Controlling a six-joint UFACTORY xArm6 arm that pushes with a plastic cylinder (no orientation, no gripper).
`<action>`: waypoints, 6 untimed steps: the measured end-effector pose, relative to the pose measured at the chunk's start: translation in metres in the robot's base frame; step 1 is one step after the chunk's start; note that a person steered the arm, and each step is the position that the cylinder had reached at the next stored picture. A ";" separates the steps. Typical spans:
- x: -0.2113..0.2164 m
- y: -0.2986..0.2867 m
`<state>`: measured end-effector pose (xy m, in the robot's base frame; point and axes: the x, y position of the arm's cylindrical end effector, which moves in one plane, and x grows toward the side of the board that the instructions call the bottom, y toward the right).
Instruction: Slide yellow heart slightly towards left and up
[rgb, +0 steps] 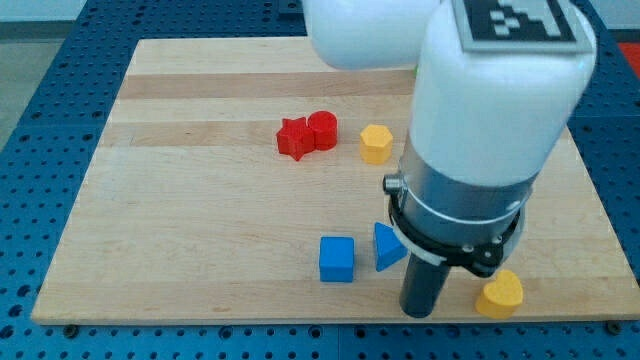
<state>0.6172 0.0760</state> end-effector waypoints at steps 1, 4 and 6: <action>0.002 0.004; 0.002 0.064; -0.019 0.092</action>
<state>0.5982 0.1679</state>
